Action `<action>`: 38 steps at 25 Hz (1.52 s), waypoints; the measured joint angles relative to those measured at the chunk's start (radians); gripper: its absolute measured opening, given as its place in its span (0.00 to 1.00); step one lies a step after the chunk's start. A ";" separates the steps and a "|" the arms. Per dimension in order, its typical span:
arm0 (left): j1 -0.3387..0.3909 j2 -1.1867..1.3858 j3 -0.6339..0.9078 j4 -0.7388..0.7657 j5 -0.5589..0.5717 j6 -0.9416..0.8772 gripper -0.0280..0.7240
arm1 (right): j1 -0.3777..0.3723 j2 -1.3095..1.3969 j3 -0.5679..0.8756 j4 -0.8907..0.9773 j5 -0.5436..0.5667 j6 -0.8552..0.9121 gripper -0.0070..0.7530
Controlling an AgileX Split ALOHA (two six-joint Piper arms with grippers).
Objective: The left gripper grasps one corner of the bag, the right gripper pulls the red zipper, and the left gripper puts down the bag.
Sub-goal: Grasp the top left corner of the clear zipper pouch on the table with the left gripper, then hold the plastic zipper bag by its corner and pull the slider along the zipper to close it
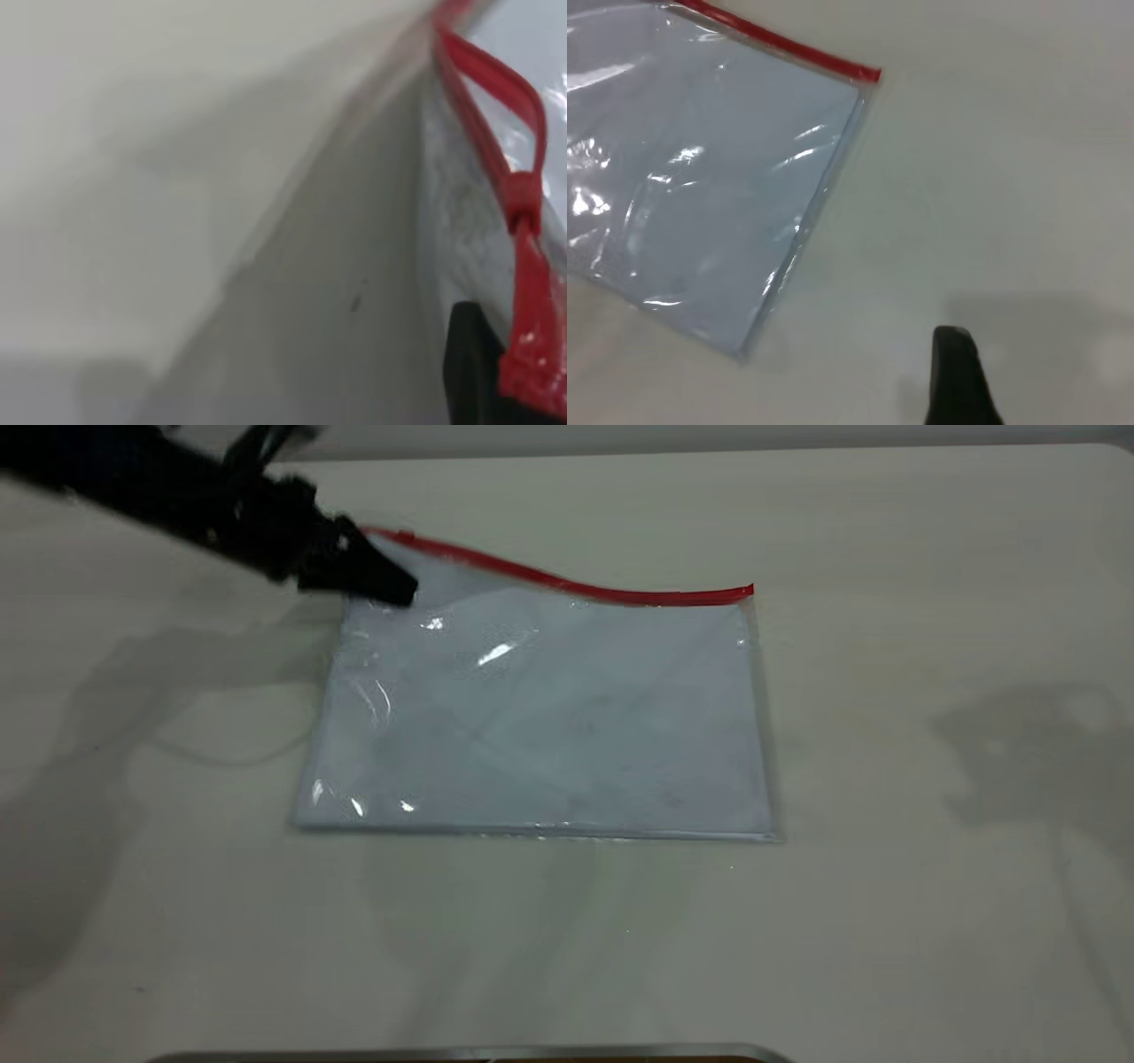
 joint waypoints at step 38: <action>-0.272 -0.067 -0.293 0.325 0.238 0.413 0.11 | 0.368 0.648 -0.398 0.837 0.117 -0.815 0.69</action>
